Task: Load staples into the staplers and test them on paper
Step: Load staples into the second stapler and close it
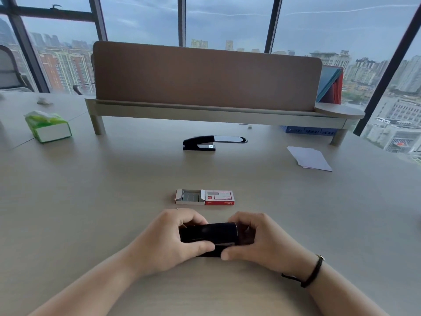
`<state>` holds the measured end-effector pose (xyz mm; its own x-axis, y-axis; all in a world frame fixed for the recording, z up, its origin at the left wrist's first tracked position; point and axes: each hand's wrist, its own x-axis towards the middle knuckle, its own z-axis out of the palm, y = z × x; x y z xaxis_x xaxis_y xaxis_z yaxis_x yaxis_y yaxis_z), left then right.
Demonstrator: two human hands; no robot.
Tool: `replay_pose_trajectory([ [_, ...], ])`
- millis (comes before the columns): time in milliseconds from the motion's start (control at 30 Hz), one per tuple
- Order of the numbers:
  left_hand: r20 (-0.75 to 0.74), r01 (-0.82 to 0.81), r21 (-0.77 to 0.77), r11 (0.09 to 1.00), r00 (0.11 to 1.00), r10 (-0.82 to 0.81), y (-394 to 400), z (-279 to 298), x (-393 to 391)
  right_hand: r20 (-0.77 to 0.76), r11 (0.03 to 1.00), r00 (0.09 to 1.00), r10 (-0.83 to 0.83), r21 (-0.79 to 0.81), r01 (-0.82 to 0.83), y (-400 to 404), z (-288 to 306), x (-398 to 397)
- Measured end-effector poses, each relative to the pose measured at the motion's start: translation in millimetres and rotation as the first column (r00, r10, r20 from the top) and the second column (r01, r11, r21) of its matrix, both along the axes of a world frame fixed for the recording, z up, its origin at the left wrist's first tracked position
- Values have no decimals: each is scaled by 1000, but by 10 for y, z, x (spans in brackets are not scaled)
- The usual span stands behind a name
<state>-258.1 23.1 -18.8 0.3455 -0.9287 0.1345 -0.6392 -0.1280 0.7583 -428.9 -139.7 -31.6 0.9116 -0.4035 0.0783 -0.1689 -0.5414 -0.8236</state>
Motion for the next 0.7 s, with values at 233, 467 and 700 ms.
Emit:
replay_pose_trajectory([
  [233, -12, 10, 12, 1000, 1000, -10, -18, -12, -20, 48, 991, 999, 12, 135, -18, -36, 50, -56],
  [467, -16, 16, 15, 1000, 1000, -16, -26, -15, -33, 5, 996, 1000, 0, 94, -1, -27, 36, -63],
  [700, -33, -8, -7, 1000, 999, 8, -16, -27, -18, 70, 988, 998, 4, 155, -15, -25, 31, -59],
])
